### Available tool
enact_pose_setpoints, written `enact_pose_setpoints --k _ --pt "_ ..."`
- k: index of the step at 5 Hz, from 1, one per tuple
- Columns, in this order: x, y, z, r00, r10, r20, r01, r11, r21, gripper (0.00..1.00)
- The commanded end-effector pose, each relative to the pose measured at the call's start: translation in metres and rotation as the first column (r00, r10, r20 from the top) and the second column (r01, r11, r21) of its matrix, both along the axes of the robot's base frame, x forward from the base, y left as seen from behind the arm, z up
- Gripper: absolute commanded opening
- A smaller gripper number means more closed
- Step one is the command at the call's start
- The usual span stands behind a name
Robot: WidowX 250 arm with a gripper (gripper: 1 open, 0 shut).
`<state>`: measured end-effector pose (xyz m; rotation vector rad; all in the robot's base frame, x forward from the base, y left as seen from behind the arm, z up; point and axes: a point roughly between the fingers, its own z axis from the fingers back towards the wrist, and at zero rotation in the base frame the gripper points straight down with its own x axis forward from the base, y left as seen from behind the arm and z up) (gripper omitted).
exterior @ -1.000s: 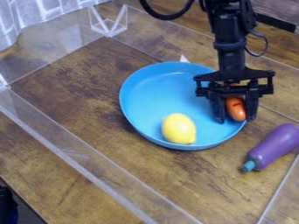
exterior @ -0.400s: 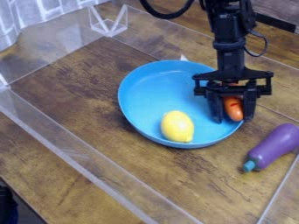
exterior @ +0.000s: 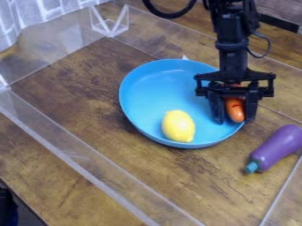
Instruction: Move the carrot to the left side
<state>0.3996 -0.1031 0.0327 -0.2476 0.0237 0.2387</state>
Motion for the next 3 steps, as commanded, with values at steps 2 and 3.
enact_pose_setpoints --k 2,3 --pt "0.0071 -0.0071 0.0434 0.993 -0.05 0.111 0.05 0.999 0.0 0.0" --pt "0.006 -0.0072 0.0467 0.992 -0.059 0.115 0.059 0.998 0.003 0.0"
